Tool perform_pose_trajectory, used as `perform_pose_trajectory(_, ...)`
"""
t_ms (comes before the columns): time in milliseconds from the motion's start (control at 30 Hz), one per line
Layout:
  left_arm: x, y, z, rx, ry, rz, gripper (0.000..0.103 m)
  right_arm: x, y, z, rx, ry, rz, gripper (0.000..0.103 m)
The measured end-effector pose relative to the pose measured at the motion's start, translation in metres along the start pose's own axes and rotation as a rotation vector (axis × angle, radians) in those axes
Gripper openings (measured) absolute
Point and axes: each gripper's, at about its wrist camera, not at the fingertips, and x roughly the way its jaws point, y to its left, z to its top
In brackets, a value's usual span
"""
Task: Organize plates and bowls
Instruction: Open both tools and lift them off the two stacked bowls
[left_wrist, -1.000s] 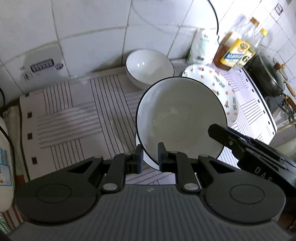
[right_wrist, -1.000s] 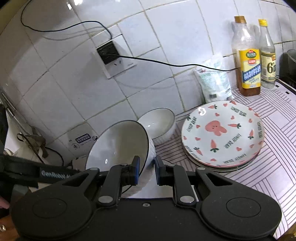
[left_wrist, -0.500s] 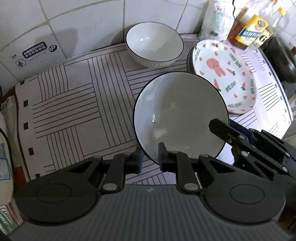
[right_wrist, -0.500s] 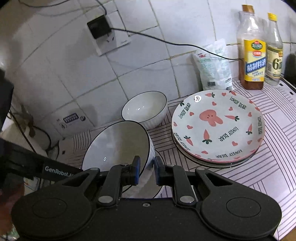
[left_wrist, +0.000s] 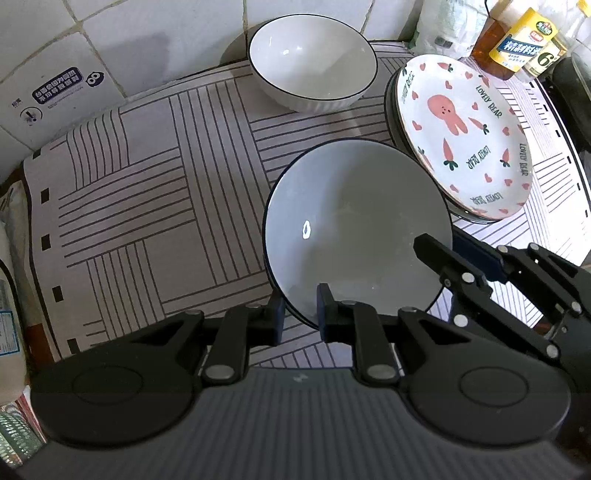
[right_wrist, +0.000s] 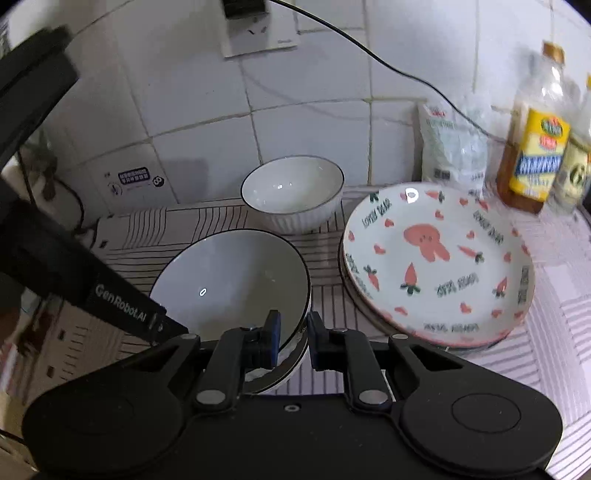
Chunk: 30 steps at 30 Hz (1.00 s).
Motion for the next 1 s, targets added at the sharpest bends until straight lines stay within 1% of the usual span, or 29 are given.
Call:
perform_pose_trajectory(100,0.001,0.0,0.0,-0.004,0.008,0.01,0.016,0.003,0.0,0.001,-0.028,0.016,0.007,0.019)
perform_pose_trajectory(167,0.002,-0.001,-0.001,-0.003,0.009,0.02,0.016,0.005,0.004,0.0,-0.057,0.022,-0.003,0.019)
perform_pose_trajectory(300,0.007,0.004,-0.002,-0.017,0.024,0.009,0.016,0.01,0.01,0.0,-0.1,0.038,-0.018,0.019)
perform_pose_trajectory(400,0.003,0.002,-0.003,-0.001,0.007,-0.017,0.017,0.011,0.009,-0.004,-0.095,0.035,-0.027,0.02)
perform_pose_trajectory(433,0.0,0.002,-0.004,0.006,0.003,-0.02,0.019,0.011,0.006,-0.005,-0.077,0.031,-0.025,0.022)
perform_pose_trajectory(500,-0.007,0.0,-0.005,0.032,-0.003,-0.01,0.021,0.01,0.002,-0.004,-0.031,0.027,-0.018,0.022)
perform_pose_trajectory(567,-0.016,-0.002,-0.007,0.059,-0.022,-0.016,0.022,0.0,0.0,-0.002,-0.004,-0.011,-0.005,0.034)
perform_pose_trajectory(600,-0.022,-0.001,-0.009,0.069,-0.03,-0.023,0.024,-0.005,0.001,-0.001,-0.001,-0.03,-0.011,0.046)
perform_pose_trajectory(633,-0.027,-0.001,-0.01,0.076,-0.04,-0.029,0.027,-0.009,0.002,0.0,-0.002,-0.044,-0.021,0.05)
perform_pose_trajectory(700,-0.038,0.0,-0.012,0.096,-0.068,-0.032,0.034,-0.016,0.003,0.003,-0.005,-0.06,-0.033,0.05)
perform_pose_trajectory(767,-0.048,0.0,-0.015,0.121,-0.099,-0.022,0.039,-0.024,0.002,0.006,0.002,-0.072,-0.043,0.054)
perform_pose_trajectory(800,-0.053,0.001,-0.016,0.131,-0.114,-0.018,0.042,-0.029,0.002,0.006,0.01,-0.08,-0.048,0.057)
perform_pose_trajectory(833,-0.059,0.002,-0.018,0.14,-0.129,-0.016,0.043,-0.032,0.001,0.007,0.016,-0.086,-0.051,0.061)
perform_pose_trajectory(867,-0.063,0.004,-0.019,0.144,-0.138,-0.017,0.044,-0.036,0.001,0.007,0.025,-0.094,-0.056,0.062)
perform_pose_trajectory(933,-0.068,0.009,-0.02,0.139,-0.149,-0.023,0.049,-0.044,0.0,0.009,0.041,-0.103,-0.062,0.067)
perform_pose_trajectory(1000,-0.073,0.017,-0.019,0.13,-0.158,-0.029,0.051,-0.05,-0.001,0.01,0.058,-0.109,-0.063,0.07)
